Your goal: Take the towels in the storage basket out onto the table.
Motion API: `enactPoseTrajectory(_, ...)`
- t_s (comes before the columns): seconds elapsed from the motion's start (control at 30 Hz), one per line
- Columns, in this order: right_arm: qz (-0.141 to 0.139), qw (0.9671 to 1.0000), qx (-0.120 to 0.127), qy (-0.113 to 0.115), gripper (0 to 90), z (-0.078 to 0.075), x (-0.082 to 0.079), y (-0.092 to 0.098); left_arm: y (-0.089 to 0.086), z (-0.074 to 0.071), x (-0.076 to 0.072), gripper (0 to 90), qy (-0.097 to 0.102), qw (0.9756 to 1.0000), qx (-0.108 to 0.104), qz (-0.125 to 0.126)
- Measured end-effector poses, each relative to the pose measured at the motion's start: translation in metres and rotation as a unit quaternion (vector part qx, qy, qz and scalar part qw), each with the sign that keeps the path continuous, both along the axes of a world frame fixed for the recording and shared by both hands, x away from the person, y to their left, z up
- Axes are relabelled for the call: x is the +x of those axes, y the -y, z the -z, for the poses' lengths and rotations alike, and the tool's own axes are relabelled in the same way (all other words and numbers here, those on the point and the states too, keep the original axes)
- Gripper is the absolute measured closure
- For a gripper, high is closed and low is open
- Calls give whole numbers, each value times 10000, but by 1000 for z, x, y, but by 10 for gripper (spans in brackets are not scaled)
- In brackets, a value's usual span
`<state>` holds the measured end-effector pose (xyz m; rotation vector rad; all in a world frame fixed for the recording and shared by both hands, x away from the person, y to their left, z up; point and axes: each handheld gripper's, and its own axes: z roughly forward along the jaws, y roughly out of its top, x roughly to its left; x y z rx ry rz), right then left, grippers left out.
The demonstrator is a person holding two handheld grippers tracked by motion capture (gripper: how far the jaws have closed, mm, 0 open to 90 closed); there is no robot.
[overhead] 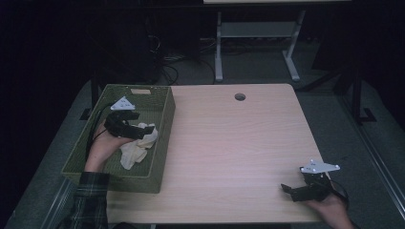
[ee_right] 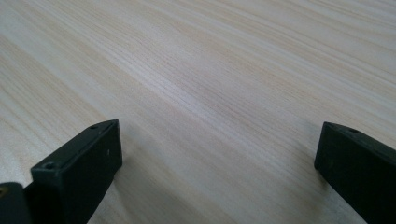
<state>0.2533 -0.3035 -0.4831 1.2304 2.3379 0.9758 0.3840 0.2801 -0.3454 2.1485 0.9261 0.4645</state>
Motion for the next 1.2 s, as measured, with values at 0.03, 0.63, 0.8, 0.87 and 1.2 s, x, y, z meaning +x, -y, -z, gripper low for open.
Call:
enactPoseTrajectory(0.03, -1, 10000, -2, 1, 4, 0, 0, 0, -2, 1, 1, 161, 10, 10000, 20, -36)
enactPoseTrajectory(0.63, 1, 10000, 3, -1, 4, 0, 0, 0, -36, 43, 22, 161, -456, 9966, 542, -427)
enactPoseTrajectory(0.8, -2, 10000, -2, 1, 4, 0, 0, 0, -38, 53, 28, 161, -673, 9940, 658, -550)
enactPoseTrajectory(0.87, -1, 10000, -2, 1, 4, 0, 0, 0, -40, 57, 30, 161, -749, 9928, 691, -623)
enactPoseTrajectory(1.2, 0, 10000, -2, 1, 4, 0, 0, 0, -48, 73, 35, 161, -1132, 9874, 739, -817)
